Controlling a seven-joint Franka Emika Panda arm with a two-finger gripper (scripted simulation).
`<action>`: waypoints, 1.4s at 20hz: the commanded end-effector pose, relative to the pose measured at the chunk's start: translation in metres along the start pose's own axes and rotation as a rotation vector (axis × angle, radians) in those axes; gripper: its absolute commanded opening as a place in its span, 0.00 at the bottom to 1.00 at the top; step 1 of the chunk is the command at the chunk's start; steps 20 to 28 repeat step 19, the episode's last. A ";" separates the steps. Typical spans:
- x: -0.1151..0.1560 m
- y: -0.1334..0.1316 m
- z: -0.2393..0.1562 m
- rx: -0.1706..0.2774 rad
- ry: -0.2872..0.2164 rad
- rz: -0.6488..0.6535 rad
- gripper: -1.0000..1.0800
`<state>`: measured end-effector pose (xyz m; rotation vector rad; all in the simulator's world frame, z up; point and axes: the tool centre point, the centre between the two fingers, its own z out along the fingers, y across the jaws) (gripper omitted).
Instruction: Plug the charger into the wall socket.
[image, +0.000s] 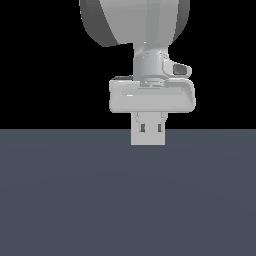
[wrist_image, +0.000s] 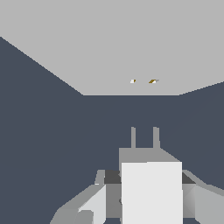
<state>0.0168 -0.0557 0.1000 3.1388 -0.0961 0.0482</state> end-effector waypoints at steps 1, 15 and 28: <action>0.005 0.000 0.000 0.000 0.000 0.000 0.00; 0.043 0.000 0.001 0.000 0.000 0.000 0.00; 0.045 0.000 0.001 0.000 0.000 0.000 0.00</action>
